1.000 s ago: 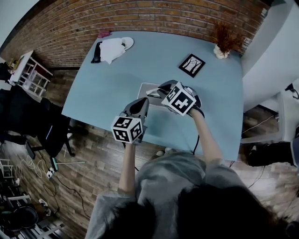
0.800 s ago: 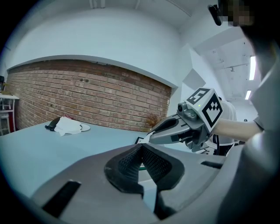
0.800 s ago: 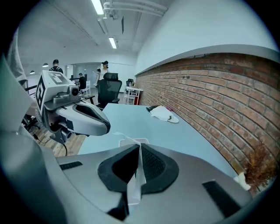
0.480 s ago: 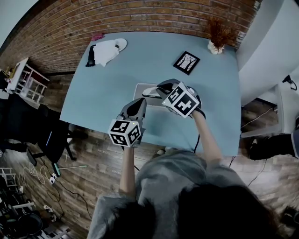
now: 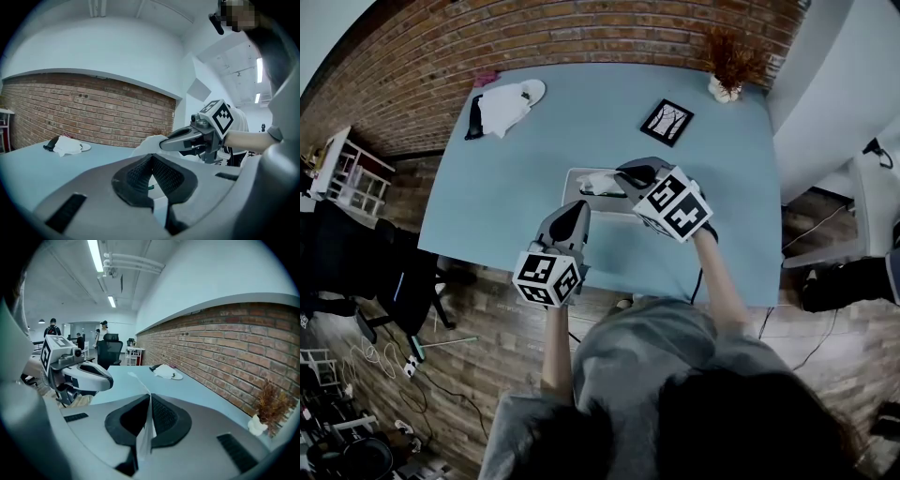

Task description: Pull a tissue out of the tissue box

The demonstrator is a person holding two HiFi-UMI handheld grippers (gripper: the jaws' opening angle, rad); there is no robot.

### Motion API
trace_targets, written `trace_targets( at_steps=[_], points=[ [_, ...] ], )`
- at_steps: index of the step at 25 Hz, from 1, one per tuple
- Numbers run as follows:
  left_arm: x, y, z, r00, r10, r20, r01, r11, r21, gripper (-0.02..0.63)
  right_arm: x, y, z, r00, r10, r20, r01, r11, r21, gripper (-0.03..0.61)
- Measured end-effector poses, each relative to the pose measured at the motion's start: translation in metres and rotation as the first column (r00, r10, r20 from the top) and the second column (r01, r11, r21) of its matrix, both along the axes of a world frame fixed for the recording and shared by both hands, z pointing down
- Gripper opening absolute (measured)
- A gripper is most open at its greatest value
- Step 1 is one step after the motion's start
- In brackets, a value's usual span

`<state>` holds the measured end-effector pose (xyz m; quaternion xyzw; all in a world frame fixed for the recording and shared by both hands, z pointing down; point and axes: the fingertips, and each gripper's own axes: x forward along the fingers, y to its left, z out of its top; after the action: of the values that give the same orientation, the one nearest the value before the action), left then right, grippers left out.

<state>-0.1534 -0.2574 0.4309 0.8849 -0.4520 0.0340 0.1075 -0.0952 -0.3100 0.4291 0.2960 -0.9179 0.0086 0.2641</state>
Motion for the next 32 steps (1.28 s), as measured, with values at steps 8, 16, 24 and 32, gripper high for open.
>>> trace_targets(
  at_steps=[8, 16, 24, 32],
  points=[
    [0.001, 0.005, -0.017, 1.000, 0.009, -0.001, -0.009, 0.999, 0.047, 0.003, 0.008, 0.009, -0.021, 0.997, 0.025, 0.070, -0.028, 0.999, 0.045, 0.002],
    [0.004, 0.013, -0.021, 0.999, 0.031, -0.009, -0.030, 0.997, 0.068, 0.003, 0.014, 0.024, -0.034, 0.986, 0.041, 0.160, -0.054, 0.996, 0.078, 0.002],
    [0.006, 0.021, -0.027, 0.999, 0.047, -0.014, -0.045, 0.995, 0.094, 0.003, 0.021, 0.039, -0.041, 0.967, 0.056, 0.248, -0.086, 0.990, 0.112, 0.000],
    [0.006, 0.024, -0.030, 0.999, 0.046, -0.012, -0.045, 0.993, 0.107, 0.003, 0.028, 0.046, -0.045, 0.956, 0.069, 0.287, -0.107, 0.987, 0.119, 0.000]
  ],
)
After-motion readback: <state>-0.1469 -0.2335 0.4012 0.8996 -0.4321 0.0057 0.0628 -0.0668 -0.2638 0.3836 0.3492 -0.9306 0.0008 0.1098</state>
